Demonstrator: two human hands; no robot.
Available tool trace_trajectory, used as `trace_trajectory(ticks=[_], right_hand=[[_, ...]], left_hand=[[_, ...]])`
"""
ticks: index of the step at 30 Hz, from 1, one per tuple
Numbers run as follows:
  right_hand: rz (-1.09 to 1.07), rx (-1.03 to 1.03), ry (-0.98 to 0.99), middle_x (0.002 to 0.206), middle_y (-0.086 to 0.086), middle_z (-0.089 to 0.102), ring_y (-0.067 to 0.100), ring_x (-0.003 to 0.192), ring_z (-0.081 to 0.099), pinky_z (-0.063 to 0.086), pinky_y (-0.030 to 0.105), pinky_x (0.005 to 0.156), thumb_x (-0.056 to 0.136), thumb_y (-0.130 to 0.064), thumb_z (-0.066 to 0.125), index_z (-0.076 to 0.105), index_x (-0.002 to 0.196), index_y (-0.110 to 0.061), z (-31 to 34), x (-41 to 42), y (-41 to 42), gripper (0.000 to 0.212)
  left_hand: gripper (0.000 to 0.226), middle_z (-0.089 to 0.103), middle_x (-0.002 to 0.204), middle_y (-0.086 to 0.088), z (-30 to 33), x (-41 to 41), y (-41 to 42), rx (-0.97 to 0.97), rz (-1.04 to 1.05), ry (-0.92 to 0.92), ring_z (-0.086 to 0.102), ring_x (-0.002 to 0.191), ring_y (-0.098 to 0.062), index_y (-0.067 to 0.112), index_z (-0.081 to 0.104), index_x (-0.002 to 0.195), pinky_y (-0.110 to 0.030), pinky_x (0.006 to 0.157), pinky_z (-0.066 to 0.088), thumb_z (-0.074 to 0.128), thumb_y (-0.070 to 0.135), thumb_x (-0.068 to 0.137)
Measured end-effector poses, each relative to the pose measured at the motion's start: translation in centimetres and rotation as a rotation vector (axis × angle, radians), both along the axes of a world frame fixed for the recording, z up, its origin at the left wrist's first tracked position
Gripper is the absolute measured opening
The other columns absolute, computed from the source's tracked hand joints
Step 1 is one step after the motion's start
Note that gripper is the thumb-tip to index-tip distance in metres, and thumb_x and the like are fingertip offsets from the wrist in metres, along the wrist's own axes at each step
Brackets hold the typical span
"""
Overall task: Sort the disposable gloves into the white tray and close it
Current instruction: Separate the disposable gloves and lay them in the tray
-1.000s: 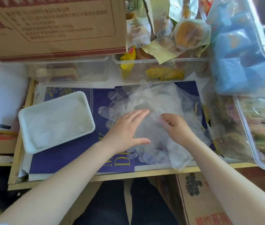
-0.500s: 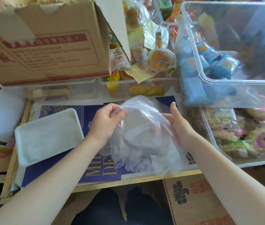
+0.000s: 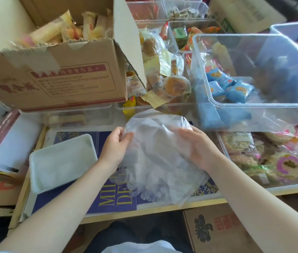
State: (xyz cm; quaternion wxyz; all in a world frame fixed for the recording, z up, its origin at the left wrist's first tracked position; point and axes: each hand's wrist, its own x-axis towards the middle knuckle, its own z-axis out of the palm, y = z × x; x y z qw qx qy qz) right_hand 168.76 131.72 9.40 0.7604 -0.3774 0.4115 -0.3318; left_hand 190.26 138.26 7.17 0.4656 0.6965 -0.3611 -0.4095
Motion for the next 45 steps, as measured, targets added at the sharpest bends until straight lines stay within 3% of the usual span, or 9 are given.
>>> trace_trajectory(ticks=[3, 6, 11, 17, 24, 31, 36, 39, 45], right_hand=[[-0.025, -0.048, 0.001, 0.081, 0.006, 0.068, 0.019, 0.065, 0.060, 0.043, 0.025, 0.053, 0.075, -0.010, 0.058, 0.070, 0.092, -0.015, 0.2, -0.6, -0.4, 0.021], [-0.064, -0.087, 0.045, 0.079, 0.010, 0.059, 0.023, 0.064, 0.047, 0.026, 0.031, 0.055, 0.063, -0.018, 0.065, 0.067, 0.074, -0.022, 0.1, -1.4, -0.4, 0.012], [-0.062, -0.137, 0.065, 0.073, 0.003, 0.065, 0.018, 0.067, 0.057, 0.040, 0.027, 0.060, 0.070, -0.007, 0.061, 0.063, 0.080, -0.015, 0.3, -2.2, 0.1, 0.014], [-0.015, -0.120, 0.309, 0.079, 0.016, 0.059, 0.024, 0.067, 0.054, 0.042, 0.028, 0.056, 0.079, -0.004, 0.066, 0.058, 0.097, 0.002, -0.6, -3.7, 0.9, 0.021], [0.326, -0.260, 0.530, 0.124, 0.002, 0.060, 0.015, 0.113, 0.058, 0.046, 0.043, 0.101, 0.070, -0.016, 0.081, 0.054, 0.125, -0.025, -0.5, -4.1, 1.0, 0.062], [0.163, -0.523, 0.375, 0.078, -0.002, 0.069, 0.007, 0.070, 0.062, 0.047, 0.022, 0.071, 0.080, -0.011, 0.072, 0.068, 0.084, -0.012, 2.5, -0.8, 0.9, 0.006], [0.051, -0.513, 0.253, 0.062, -0.004, 0.057, 0.006, 0.058, 0.054, 0.041, 0.016, 0.058, 0.085, -0.003, 0.064, 0.055, 0.072, -0.010, 2.4, -0.3, 1.3, 0.017], [0.153, -0.375, 0.011, 0.063, 0.002, 0.063, 0.011, 0.057, 0.059, 0.044, 0.018, 0.054, 0.084, -0.013, 0.065, 0.050, 0.073, -0.010, 2.7, -1.2, 1.2, 0.019], [0.315, -0.243, -0.273, 0.116, 0.012, 0.066, 0.023, 0.092, 0.067, 0.054, 0.032, 0.074, 0.072, -0.019, 0.074, 0.052, 0.067, -0.016, 3.0, -1.4, 0.4, 0.023]], left_hand=[[0.008, 0.066, 0.083, 0.003, 0.5, -0.1, 0.1, 0.000, -0.040, 0.241, 0.063, 0.073, -0.009, 0.016, 0.055, 0.085, -0.020, 0.061, 0.050, 0.061, 0.018, 0.089], [0.059, 0.067, 0.109, -0.010, 0.7, 0.6, -0.1, 0.046, -0.128, 0.735, 0.067, 0.089, -0.024, 0.012, 0.060, 0.106, -0.034, 0.071, 0.056, 0.086, 0.035, 0.059], [0.080, 0.069, 0.109, -0.013, 1.2, -0.5, -0.4, 0.233, -0.289, 0.986, 0.069, 0.094, -0.025, 0.011, 0.072, 0.107, -0.034, 0.070, 0.058, 0.093, 0.042, 0.037], [0.028, 0.073, 0.086, -0.007, 2.6, -1.2, -1.6, 0.088, -0.202, 0.858, 0.070, 0.076, -0.020, 0.012, 0.066, 0.096, -0.031, 0.066, 0.058, 0.071, 0.018, 0.070], [0.008, 0.062, 0.056, 0.015, 5.5, -2.1, -0.9, -0.089, -0.390, 0.177, 0.049, 0.044, 0.003, 0.010, 0.066, 0.079, -0.007, 0.046, 0.036, 0.064, 0.002, 0.082], [0.011, 0.068, 0.074, 0.014, 5.2, -2.9, -0.3, -0.157, -0.514, -0.100, 0.063, 0.075, 0.002, 0.020, 0.068, 0.078, -0.010, 0.072, 0.045, 0.070, 0.010, 0.081], [0.021, 0.053, 0.064, 0.015, 4.6, -2.1, 0.2, -0.149, -0.426, -0.073, 0.049, 0.063, 0.000, 0.016, 0.055, 0.073, -0.011, 0.064, 0.038, 0.070, 0.030, 0.079], [0.056, 0.063, 0.092, 0.007, 3.4, -0.7, 0.3, -0.067, -0.396, 0.101, 0.059, 0.089, -0.007, 0.015, 0.059, 0.093, -0.024, 0.084, 0.043, 0.077, 0.058, 0.062], [0.102, 0.055, 0.135, -0.008, 2.6, 0.3, 1.2, 0.226, -0.656, 0.456, 0.051, 0.125, -0.025, 0.015, 0.043, 0.138, -0.048, 0.109, 0.035, 0.073, 0.070, 0.057]])
